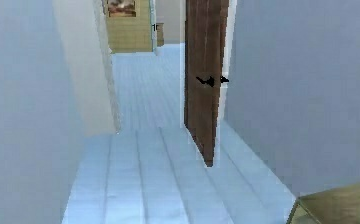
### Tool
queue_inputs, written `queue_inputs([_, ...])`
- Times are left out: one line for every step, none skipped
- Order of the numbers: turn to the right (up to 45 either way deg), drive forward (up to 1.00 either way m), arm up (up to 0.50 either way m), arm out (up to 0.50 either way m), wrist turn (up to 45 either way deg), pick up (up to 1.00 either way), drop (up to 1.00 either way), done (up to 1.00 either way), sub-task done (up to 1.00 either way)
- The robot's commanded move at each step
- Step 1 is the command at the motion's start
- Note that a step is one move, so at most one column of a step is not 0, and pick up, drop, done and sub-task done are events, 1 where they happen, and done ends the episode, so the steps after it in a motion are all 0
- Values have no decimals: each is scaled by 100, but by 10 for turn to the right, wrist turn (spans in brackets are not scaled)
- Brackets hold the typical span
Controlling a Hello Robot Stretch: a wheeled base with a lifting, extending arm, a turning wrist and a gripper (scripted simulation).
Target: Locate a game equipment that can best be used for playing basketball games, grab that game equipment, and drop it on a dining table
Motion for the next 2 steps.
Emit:
queue_inputs([0, 5, 0, 0, 0, 0, 0, 0, 0])
queue_inputs([-120, 0, 0, 0, 0, 0, 0, 0, 0])
